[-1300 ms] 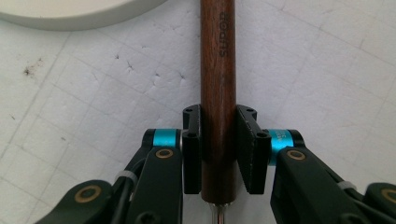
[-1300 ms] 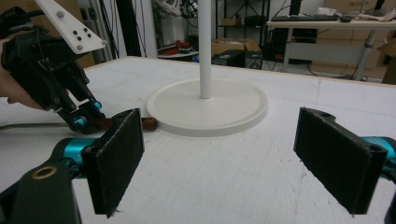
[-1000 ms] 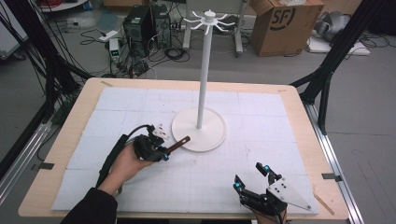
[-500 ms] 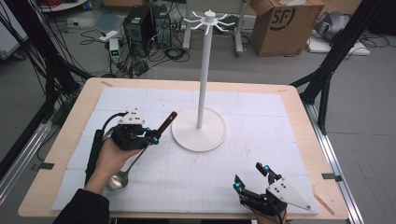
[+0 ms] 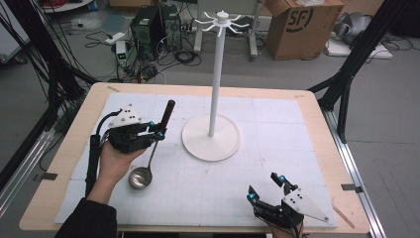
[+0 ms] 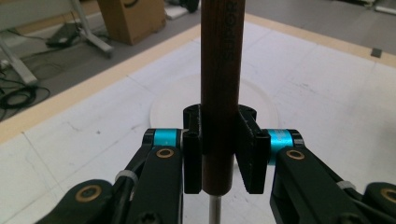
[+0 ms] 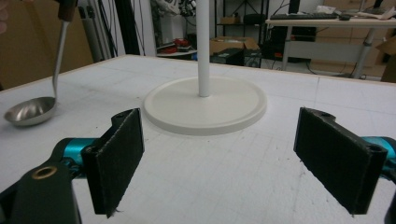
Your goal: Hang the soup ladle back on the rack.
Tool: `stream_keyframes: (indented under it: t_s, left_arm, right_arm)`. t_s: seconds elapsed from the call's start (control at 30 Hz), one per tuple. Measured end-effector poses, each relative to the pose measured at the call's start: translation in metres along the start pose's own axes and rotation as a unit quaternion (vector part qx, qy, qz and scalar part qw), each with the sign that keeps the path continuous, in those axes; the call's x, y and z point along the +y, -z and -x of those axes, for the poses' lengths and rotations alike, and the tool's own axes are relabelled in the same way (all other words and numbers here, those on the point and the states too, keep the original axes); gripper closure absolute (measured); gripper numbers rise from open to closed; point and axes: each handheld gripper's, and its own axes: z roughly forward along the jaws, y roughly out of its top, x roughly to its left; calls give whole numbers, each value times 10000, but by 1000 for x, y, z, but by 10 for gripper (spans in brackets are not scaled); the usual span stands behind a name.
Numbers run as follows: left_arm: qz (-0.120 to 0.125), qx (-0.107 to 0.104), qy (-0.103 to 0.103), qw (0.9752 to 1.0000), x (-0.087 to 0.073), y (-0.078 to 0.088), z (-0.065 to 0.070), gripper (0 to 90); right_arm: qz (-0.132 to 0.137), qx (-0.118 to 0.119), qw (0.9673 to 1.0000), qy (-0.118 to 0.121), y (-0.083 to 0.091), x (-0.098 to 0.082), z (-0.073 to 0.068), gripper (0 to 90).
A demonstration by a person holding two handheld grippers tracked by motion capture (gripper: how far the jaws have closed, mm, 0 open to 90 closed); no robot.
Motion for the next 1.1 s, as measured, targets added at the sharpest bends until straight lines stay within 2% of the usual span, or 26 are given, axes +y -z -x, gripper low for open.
stream_keyframes:
  t_s: [0.2,0.37,0.53,0.67,0.83,1.1]
  left_arm:
    - [465,-18,133,9988,3,10,0,741]
    - [700,-30,192,9974,10,16,-1,741]
    - [889,-136,221,9957,24,21,-3,741]
    - [916,-137,142,9956,40,24,-2,741]
    - [904,-179,151,9956,58,21,-1,741]
    - [808,-534,76,9953,93,12,-8,741]
  right_arm:
    - [-21,98,9999,33,0,0,-4,149]
    - [-12,88,10000,-5,0,0,-3,149]
    - [-16,101,9999,18,-1,0,-3,149]
    - [-6,95,10000,-17,-1,0,-3,149]
    - [-3,104,9999,-10,-1,0,-3,149]
    - [14,104,9999,-74,-1,-1,-1,149]
